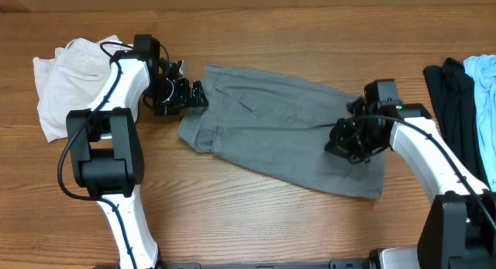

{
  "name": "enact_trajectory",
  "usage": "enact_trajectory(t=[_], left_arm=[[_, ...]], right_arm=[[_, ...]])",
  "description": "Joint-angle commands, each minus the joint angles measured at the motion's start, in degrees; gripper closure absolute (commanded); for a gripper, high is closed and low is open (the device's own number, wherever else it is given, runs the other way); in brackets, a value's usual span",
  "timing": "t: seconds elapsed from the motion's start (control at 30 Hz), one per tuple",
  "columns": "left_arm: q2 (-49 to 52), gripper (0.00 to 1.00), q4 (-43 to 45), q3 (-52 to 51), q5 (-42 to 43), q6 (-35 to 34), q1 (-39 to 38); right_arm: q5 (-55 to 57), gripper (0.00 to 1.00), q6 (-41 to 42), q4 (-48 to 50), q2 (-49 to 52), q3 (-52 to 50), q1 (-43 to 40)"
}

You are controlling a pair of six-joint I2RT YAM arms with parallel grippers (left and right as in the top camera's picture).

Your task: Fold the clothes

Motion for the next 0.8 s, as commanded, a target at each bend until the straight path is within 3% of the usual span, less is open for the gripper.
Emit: enact_trajectory(t=[0.0,0.23,0.3,0.4,0.53,0.6,0.67,0.73,0.77], left_arm=[[5.44,0.0,-0.44,-0.79,6.69,3.34,-0.66],[8.31,0.05,-1.51,-0.81,9.92,7.17,-2.97],[8.31,0.11,-1.49,-0.81,9.99,7.3,-3.67],[8.31,0.28,-1.46,-0.79,8.9,7.26,-4.44],[8.31,0.36,-1.4,-0.79,4.37,4.24,-5.31],[8.28,0.5,-1.38,-0.76,4.42,4.24,-5.57],[8.28,0.75,-1.51,-0.61,5.14,4.26,-5.53],[8.15,0.94,-3.21,0.52,6.03,4.26,-5.27],[8.02,0.96,-4.39,1.42,6.08,4.28,-5.01]], right_arm=[[3.17,0.96,2.14,1.38,0.39,-2.47,0.37],[4.07,0.96,3.19,1.36,3.08,-2.93,0.37],[4.07,0.96,3.19,1.46,3.37,-2.93,0.37],[4.04,0.96,3.19,1.53,3.41,-2.93,0.37],[4.07,0.96,3.17,1.51,3.41,-2.93,0.37],[4.07,0.96,3.19,1.55,3.41,-2.93,0.37],[4.04,0.96,3.17,1.51,3.41,-2.93,0.37],[4.04,0.96,3.17,1.42,3.41,-2.93,0.37],[4.07,0.96,3.17,1.29,3.41,-2.93,0.37]])
